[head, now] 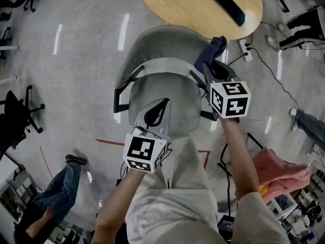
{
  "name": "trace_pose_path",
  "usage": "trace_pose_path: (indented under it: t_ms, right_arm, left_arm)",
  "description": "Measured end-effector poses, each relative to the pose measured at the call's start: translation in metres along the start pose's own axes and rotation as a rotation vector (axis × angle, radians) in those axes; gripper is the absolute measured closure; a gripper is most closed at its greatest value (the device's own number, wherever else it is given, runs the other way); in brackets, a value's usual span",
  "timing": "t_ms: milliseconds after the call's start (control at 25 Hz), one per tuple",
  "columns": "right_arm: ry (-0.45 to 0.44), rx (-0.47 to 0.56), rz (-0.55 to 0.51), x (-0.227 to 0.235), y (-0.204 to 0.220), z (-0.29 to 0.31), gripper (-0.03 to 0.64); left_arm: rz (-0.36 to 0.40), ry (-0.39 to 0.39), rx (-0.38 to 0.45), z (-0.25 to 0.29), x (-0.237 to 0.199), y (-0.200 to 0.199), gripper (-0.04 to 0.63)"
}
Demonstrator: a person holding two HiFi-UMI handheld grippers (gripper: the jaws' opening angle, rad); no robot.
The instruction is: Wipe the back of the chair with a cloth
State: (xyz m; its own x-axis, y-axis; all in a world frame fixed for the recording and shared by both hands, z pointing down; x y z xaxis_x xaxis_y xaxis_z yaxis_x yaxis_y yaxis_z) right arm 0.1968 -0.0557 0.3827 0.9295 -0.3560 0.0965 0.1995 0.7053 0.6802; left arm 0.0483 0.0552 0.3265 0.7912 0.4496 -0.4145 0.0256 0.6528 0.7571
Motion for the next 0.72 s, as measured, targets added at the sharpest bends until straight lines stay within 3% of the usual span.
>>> trace_pose_path:
  t_ms: [720]
  right_arm:
    - [-0.032,-0.097,-0.050,-0.016,-0.016,0.046,0.535]
  left_arm:
    - [-0.050,-0.048,0.004,-0.002,-0.040,0.000,0.595]
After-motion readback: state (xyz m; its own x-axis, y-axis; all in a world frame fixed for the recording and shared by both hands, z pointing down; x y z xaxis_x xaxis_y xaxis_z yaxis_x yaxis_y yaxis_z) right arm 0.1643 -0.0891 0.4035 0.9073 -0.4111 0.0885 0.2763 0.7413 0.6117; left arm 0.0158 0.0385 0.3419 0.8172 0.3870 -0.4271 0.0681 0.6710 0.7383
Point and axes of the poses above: the fingertips, and each gripper's own axes: z forward along the fingers, x to its right, y out of its underside, the point moved 2 cm from there along -z, backward along the fingers, and after that the axes turned 3 degrees about y, right-handed, at the moved point
